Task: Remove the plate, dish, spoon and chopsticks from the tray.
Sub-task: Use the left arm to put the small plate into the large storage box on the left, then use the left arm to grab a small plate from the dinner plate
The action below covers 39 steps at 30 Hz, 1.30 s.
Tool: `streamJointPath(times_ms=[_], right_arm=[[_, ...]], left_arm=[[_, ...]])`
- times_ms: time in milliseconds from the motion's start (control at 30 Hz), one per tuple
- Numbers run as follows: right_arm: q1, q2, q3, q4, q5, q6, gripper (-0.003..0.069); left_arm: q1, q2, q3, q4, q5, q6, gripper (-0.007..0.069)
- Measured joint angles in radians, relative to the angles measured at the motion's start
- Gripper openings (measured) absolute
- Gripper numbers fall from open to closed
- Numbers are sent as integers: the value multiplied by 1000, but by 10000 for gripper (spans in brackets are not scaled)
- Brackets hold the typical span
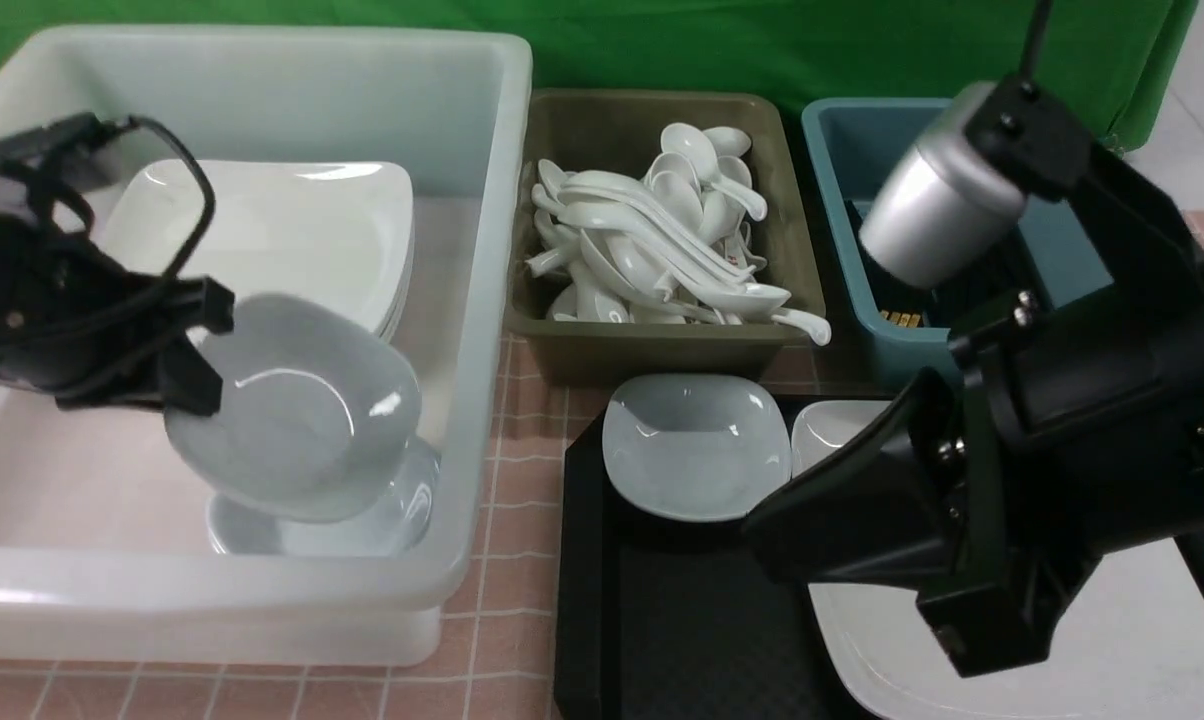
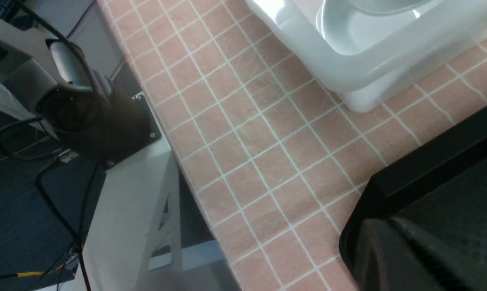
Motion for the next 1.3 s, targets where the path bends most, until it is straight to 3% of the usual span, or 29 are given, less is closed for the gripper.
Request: streamJointPath(times_ms=[167, 300, 433, 500, 533, 633, 733, 867, 933, 1000, 1067, 1167, 1200, 1233, 1267, 1300], right_arm=[[3, 1, -2, -1, -6, 11, 30], [3, 1, -2, -6, -6, 40, 30], [3, -11, -22, -111, -11, 124, 30], [3, -18, -35, -161, -6, 159, 30], [3, -37, -64, -268, 17, 223, 30], [3, -64, -97, -400, 53, 293, 30], [3, -113, -120, -623, 134, 401, 30], [3, -146, -120, -771, 274, 470, 30], [3, -148, -122, -786, 275, 478, 30], [3, -148, -122, -786, 275, 478, 30], [3, -149, -122, -782, 275, 483, 30], [3, -151, -123, -771, 275, 500, 30], [3, -153, -123, -762, 275, 502, 30], [3, -153, -123, -757, 275, 503, 30], [3, -153, -123, -755, 275, 503, 30], [3, -153, -123, -752, 275, 504, 30]], left_arm=[[0, 54, 26, -10, -27, 45, 139], [0, 64, 17, 14, -29, 72, 313], [0, 51, -90, 86, 37, 31, 397], [-3, 40, -141, 88, 71, 17, 393], [-28, 21, -197, 88, 109, 2, 355], [-97, 1, -260, 86, 122, -4, 273], [-299, -12, -317, 77, 66, -4, 72], [-565, 49, -332, 103, -49, -4, 2], [-678, 128, -332, 154, -87, -4, 1], [-711, 162, -332, 179, -98, -4, 6], [-793, 284, -332, 290, -133, -7, 49], [-828, 370, -332, 371, -158, -16, 119], [-844, 421, -332, 440, -178, -17, 198], [-851, 448, -332, 477, -191, -17, 248], [-852, 453, -332, 484, -193, -17, 248], [-857, 478, -332, 522, -209, -18, 321]])
